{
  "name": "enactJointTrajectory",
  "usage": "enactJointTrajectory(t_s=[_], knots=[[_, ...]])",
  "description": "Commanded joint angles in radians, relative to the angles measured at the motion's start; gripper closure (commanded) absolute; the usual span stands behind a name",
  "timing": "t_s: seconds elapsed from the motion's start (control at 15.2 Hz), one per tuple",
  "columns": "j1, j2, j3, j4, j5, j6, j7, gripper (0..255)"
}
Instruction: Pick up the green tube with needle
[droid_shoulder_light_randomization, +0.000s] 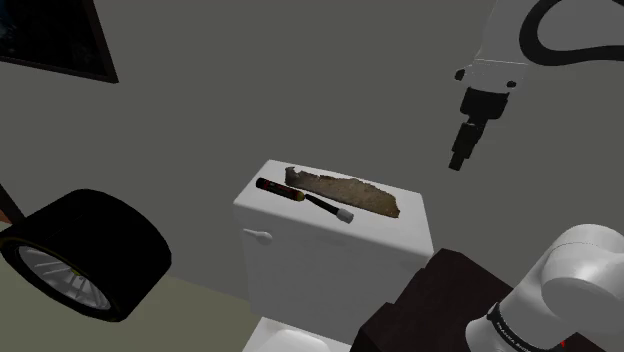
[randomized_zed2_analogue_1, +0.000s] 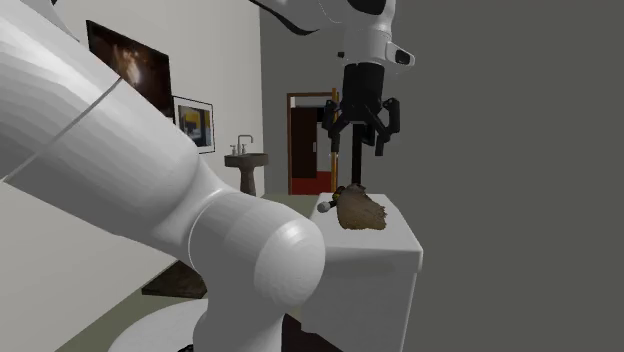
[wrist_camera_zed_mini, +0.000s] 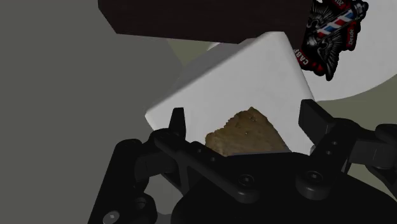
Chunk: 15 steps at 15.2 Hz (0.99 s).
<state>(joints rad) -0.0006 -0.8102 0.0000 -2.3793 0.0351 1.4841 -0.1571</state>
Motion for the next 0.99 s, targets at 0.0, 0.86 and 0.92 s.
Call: enactJointTrajectory(t_s=[0.0, 0.86, 0.92], knots=[[0.000, 0.000, 0.000, 0.000, 0.000, 0.000, 0.000, 0], [0.078, 0.420, 0.111, 0.164, 0.070, 0.289, 0.025, 0], [0.083, 0.455, 0.119, 0.185, 0.071, 0.305, 0.027, 0]])
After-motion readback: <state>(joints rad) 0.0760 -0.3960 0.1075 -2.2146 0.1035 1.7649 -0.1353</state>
